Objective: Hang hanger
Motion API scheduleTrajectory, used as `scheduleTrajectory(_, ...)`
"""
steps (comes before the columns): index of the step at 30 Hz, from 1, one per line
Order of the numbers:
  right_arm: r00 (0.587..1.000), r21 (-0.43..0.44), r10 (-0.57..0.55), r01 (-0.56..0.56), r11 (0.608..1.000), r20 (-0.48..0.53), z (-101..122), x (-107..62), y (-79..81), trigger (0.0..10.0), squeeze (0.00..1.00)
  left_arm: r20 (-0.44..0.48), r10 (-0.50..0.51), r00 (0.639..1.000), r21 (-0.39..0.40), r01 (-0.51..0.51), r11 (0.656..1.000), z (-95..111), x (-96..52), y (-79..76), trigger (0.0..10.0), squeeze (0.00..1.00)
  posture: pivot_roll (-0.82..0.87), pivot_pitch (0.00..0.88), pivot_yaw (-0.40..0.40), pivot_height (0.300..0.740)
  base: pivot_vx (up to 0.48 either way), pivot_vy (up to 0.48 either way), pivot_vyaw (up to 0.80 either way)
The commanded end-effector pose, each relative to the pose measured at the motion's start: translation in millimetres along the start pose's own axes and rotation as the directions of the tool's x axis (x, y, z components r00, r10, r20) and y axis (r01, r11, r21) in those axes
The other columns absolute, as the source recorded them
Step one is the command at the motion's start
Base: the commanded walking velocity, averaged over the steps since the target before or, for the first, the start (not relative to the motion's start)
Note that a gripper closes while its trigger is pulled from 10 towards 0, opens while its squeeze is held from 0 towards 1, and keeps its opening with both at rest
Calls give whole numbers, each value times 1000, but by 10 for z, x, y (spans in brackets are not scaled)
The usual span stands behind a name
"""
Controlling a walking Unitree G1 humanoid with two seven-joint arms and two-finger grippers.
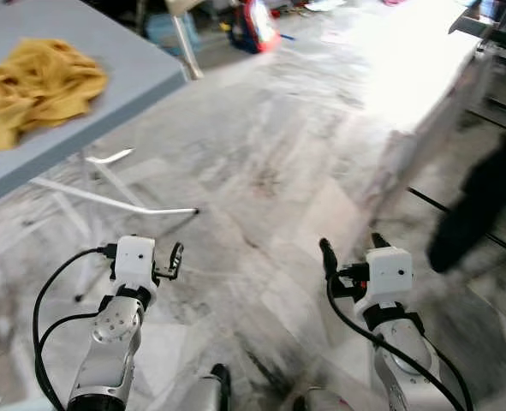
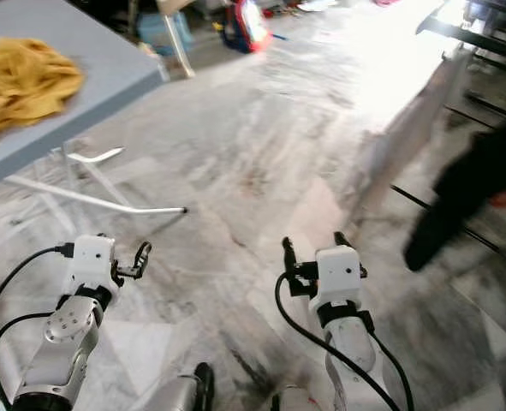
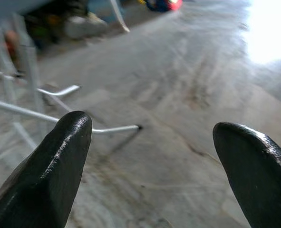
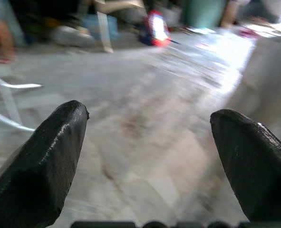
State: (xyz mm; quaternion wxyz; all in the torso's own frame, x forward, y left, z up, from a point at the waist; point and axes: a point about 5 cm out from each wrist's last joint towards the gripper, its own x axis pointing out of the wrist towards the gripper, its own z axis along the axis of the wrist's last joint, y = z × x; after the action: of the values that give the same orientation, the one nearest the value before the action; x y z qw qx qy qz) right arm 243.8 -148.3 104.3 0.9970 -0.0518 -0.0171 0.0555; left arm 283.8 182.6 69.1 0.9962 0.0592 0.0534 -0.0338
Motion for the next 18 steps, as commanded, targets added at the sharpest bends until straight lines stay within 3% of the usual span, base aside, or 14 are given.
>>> scheduleTrajectory(1, 1000, 0, -8, 8, 1000, -18, -37, -38, -47, 10000, 0, -9, 1, 1000, -7, -1, 1000, -36, -28, -6, 10000, 0, -116, 208, 58, 740, 0, 0, 800)
scheduleTrajectory(18, 999, 33, 44, -44, 998, 4, -23, 108, 38, 10000, 0, 13, 57, 998, 18, -57, 998, -43, -27, 114, 10000, 0, -64, 198, 46, 740, 0, 0, 800)
